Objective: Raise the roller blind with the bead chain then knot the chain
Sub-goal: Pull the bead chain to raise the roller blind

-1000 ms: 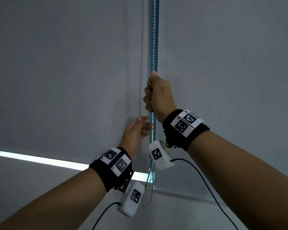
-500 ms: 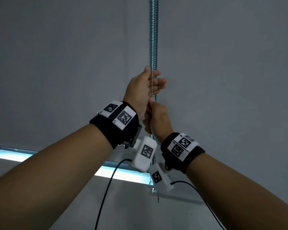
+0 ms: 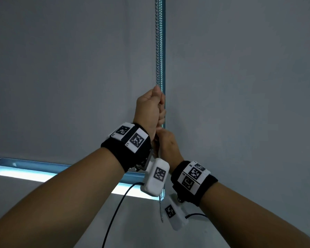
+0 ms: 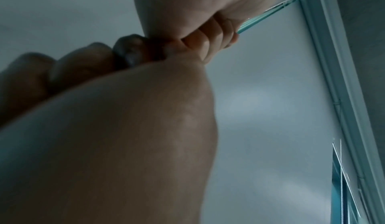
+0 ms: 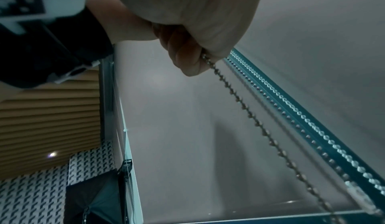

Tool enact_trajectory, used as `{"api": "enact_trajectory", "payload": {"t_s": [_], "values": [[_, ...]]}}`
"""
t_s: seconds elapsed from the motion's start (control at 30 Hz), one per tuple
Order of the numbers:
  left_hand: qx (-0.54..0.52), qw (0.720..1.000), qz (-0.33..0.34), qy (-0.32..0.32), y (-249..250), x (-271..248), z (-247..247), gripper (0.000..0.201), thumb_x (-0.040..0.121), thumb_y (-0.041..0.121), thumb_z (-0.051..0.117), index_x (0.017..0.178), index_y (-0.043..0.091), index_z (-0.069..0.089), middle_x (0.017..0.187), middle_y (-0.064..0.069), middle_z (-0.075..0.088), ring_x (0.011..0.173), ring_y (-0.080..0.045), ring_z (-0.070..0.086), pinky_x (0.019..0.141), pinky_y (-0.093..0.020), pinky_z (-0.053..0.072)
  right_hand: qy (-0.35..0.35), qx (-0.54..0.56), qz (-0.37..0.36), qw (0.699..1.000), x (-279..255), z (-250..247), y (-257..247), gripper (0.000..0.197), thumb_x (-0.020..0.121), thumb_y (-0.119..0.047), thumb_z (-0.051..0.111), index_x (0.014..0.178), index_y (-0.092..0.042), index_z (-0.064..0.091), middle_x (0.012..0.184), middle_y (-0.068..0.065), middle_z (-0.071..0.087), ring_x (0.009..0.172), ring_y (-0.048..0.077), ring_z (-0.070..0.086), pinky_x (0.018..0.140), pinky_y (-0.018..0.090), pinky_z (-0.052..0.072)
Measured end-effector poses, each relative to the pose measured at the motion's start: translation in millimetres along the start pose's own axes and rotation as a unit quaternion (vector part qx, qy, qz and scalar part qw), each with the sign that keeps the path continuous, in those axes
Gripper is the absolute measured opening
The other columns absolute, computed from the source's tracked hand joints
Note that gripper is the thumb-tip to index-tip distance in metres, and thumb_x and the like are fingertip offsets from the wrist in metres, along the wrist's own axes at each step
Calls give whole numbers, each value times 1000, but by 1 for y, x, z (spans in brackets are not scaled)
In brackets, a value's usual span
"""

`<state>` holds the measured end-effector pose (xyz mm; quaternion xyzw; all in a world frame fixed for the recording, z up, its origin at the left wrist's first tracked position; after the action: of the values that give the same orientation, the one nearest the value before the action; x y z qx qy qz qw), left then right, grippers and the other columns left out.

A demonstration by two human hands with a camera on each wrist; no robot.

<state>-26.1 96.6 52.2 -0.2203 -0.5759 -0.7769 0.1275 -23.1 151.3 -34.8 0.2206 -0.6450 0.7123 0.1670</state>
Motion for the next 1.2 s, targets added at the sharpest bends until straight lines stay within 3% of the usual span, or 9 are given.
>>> {"api": "enact_trajectory", "payload": {"t_s": [0.13,0.23,0.43,0.6,0.67,0.77,0.87,0.97,1.2], "values": [[-15,1000,14,10,3,-2,-6,40,99,31,40,62,17,41,45,5,24,36,-8,15,36,-15,14,-21,2,18,1000,4,-2,9,30,84,-26,33,59,-12,42,52,6,37,44,13,32,44,22,26],[-28,999,27,11,5,-6,-7,39,99,32,40,63,17,41,45,5,24,36,-9,15,36,-15,15,-28,-55,-28,998,14,-9,-2,32,86,-21,31,74,-3,55,67,16,51,59,24,46,53,28,39],[-7,1000,30,7,-5,-20,-4,39,100,29,37,64,15,39,43,5,24,32,-7,16,36,-13,17,16,-116,-86,989,46,-27,-49,35,97,-10,35,69,-11,56,64,3,55,58,11,52,56,27,47],[19,999,-25,19,-39,-36,-9,37,99,20,39,63,17,42,51,0,27,35,-8,19,39,-16,14,21,-108,-110,988,62,-23,-89,37,95,-17,32,91,-1,65,73,9,61,68,21,57,59,28,47],[30,998,-56,25,-56,-45,-12,35,96,10,38,63,16,44,52,0,30,36,-8,20,40,-17,13,20,-94,-105,990,66,-19,-102,36,100,-17,32,95,1,63,71,11,59,67,25,56,60,32,47],[39,993,-107,32,-76,-62,-14,33,97,18,43,64,17,46,52,1,37,39,-10,32,38,-17,23,13,-35,-76,996,68,-10,-114,36,104,-22,33,100,2,60,68,12,55,55,23,51,52,31,46],[-45,984,-172,18,-92,-71,-13,23,90,14,47,67,18,48,63,-3,47,50,-14,49,45,-19,42,7,20,-26,999,64,1,-113,41,104,-33,33,72,-14,49,52,0,35,38,12,28,40,20,29],[-54,984,-170,18,-94,-69,-14,20,88,13,49,68,17,47,72,-6,43,61,-18,44,51,-22,43,23,53,7,998,61,5,-110,45,103,-35,35,61,-25,25,48,-7,21,37,8,15,40,15,17],[-3,988,-150,-19,-87,-72,-17,44,95,36,45,61,23,68,64,-1,61,57,-15,55,53,-22,46,34,83,15,996,61,3,-110,45,102,-32,37,60,-24,26,45,-9,22,36,8,15,39,13,17]]}}
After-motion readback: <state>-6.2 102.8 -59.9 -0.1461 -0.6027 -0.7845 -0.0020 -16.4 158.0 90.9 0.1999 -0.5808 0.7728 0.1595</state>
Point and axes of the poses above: each hand's wrist, its own x-axis towards the middle knuckle, its own z-axis out of the palm, y = z × x, the point moved 6 cm from there along x, towards the middle knuckle
